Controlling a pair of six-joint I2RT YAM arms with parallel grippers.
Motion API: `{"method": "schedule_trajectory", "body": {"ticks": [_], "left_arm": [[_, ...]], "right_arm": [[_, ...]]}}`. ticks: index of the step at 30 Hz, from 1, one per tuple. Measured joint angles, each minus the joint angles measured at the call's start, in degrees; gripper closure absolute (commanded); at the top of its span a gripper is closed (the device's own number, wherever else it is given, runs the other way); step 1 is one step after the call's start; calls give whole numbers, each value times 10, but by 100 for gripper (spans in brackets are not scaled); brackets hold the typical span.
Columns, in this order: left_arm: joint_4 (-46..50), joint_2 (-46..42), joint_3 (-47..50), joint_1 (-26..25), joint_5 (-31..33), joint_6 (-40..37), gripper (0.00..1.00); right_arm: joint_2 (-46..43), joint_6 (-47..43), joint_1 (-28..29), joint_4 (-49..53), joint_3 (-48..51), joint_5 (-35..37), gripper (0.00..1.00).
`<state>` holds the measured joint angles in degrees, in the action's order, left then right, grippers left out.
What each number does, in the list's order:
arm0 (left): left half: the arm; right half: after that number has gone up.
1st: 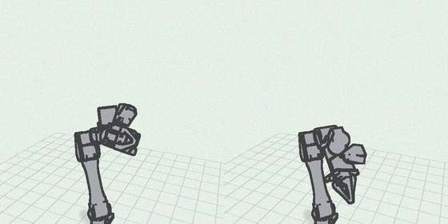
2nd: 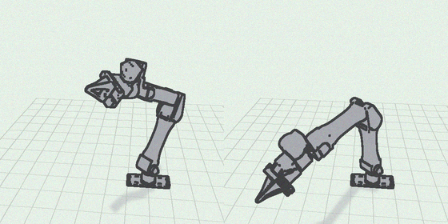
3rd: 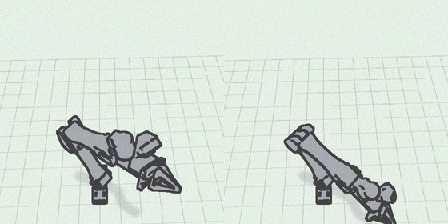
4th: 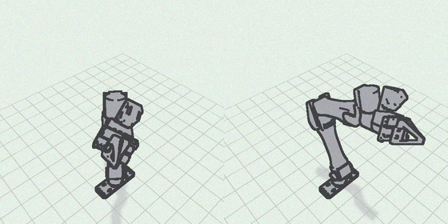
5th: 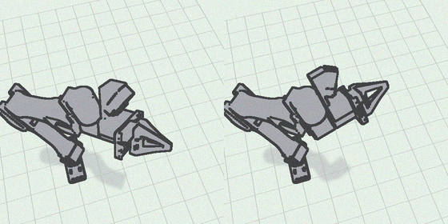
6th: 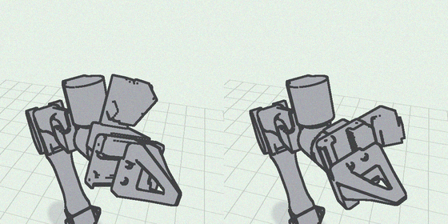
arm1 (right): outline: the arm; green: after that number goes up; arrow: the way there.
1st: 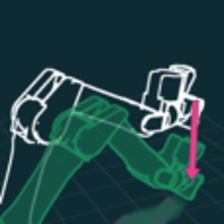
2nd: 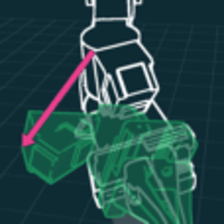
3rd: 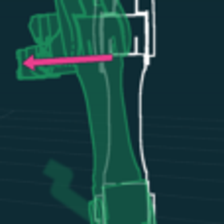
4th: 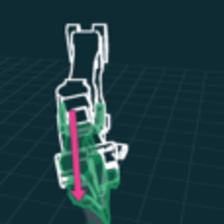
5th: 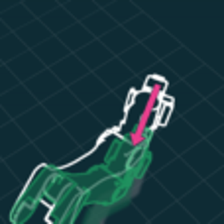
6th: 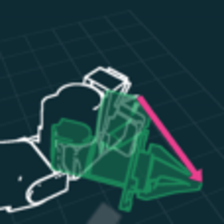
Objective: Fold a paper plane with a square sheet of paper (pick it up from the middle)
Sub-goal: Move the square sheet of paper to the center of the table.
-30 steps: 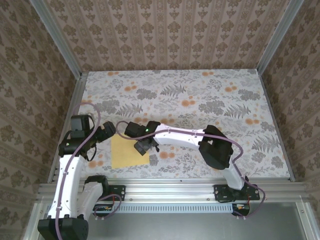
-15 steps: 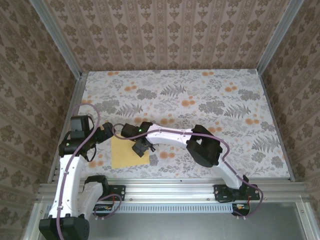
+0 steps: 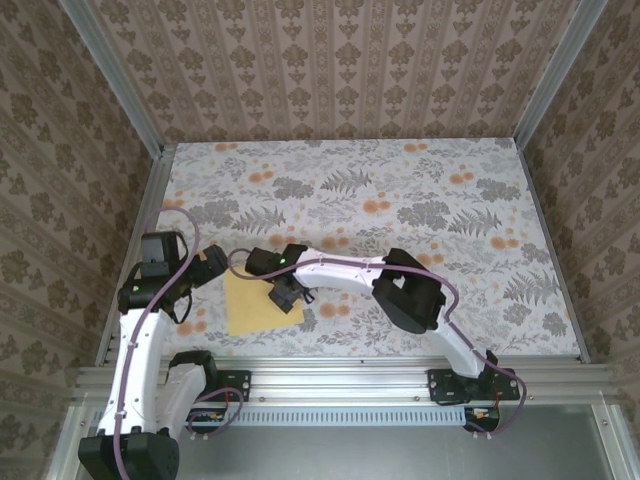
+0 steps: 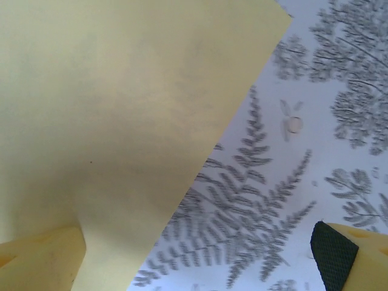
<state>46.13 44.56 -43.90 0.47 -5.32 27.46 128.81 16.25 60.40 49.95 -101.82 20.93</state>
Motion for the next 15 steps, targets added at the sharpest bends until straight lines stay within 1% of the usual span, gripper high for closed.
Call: {"method": "schedule_trajectory", "body": {"ticks": [4,10,12,15], "left_arm": [[10,-1,0,0,11,0,0],[13,-2,0,0,14,0,0],[13,-2,0,0,14,0,0],[13,-2,0,0,14,0,0]], "right_arm": [[-38,-14,-45,-10,62,8,0],[-108,-62,-147,-36,169,14,0],[-121,-81,-172,-36,185,14,0],[-134,-99,-191,-34,190,14,0]]}}
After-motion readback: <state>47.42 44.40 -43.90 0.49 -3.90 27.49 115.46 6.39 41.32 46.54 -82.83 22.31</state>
